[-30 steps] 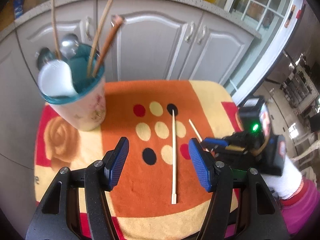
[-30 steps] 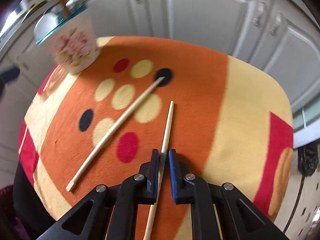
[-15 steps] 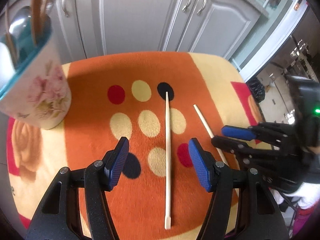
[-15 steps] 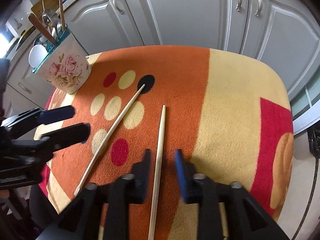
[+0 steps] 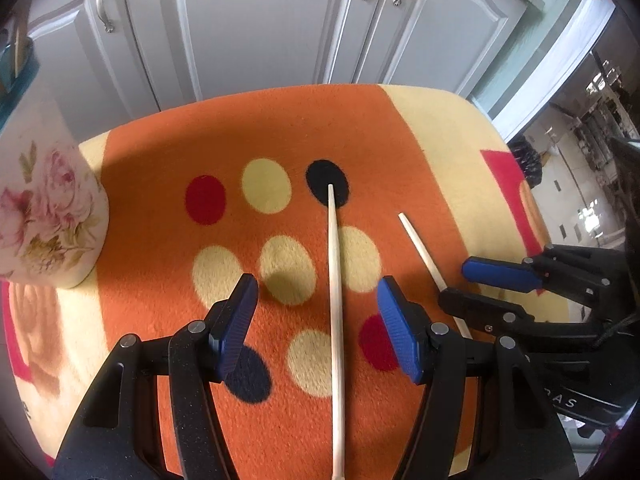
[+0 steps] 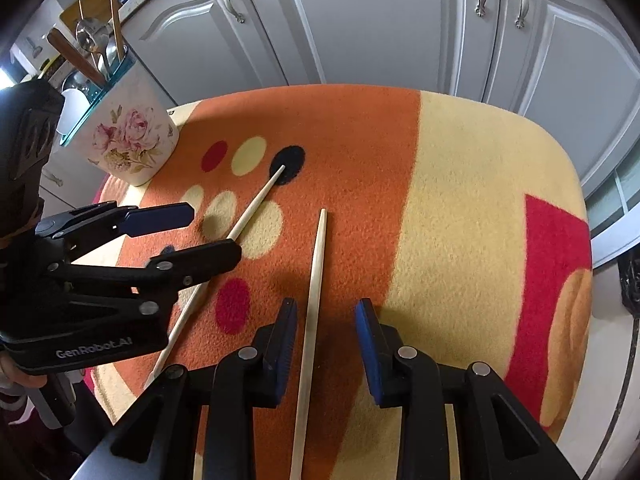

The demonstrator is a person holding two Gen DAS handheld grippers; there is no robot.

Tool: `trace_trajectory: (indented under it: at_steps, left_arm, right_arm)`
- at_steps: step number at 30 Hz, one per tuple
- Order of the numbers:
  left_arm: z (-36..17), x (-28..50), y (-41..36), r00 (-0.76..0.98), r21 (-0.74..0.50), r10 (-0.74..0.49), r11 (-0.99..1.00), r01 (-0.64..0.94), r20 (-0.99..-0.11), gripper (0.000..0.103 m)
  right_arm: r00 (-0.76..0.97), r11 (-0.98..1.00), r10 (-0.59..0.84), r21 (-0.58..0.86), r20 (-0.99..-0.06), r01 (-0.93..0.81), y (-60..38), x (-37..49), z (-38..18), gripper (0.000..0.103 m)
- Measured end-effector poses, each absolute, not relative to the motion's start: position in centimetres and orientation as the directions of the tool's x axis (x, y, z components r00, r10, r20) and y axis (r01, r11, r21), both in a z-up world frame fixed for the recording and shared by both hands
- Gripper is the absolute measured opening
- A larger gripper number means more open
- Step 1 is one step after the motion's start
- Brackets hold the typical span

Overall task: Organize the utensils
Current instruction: 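Grasp a chopstick with the left tool while the right tool grasps the last one, then lift both chopsticks upright and carry them over the rose-print cup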

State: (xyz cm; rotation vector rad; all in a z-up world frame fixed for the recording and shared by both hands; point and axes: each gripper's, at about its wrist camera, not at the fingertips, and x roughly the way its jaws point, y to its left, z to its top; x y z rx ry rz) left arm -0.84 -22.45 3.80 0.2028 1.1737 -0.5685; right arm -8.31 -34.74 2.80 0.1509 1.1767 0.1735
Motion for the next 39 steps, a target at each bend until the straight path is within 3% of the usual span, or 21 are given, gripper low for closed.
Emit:
trace_trajectory:
  at_steps: [12,15,17,20,27,39]
  left_arm:
    - [3.3,-0.7,-23.3,0.27,-0.06,-0.263,0.811,0.582,-0.926,0.058]
    - [3.2,-0.9,-23.5,0.295,-0.018,-0.243,0.799,0.601,-0.924,0.037]
    - [3.3,-0.9,-23.2,0.289,-0.028,-0.253,0.795,0.606,-0.923,0.012]
    - [3.5,-0.6,-22.3,0.259,-0.081,-0.282,0.805,0.588,-0.924,0.006]
    - [6.5,-1.1,-18.5,0.266,-0.208,-0.382,0.836,0.508,-0.885,0.005]
    - [12.3,-4.1,-12.5,0.37,-0.277,-0.463,0.846,0.457,-0.805,0.005]
  right_arm:
    - [0.34,0.982,0.178,0.142,-0.923,-0.127,-33.0,-6.9,2.3,0.029]
    - [0.333,0.98,0.152,0.098,-0.93,-0.174,-32.1,-6.9,2.2,0.025]
    - [0.339,0.973,0.131,0.057,-0.932,-0.222,-31.3,-7.0,2.1,0.02]
    - [0.333,0.965,0.16,0.077,-0.929,-0.249,-31.3,-6.7,2.0,0.009]
    - [0.346,0.955,0.261,0.19,-0.901,-0.227,-32.1,-7.8,3.4,0.006]
    - [0.446,0.922,0.366,0.253,-0.816,-0.295,-30.6,-10.8,10.0,0.006]
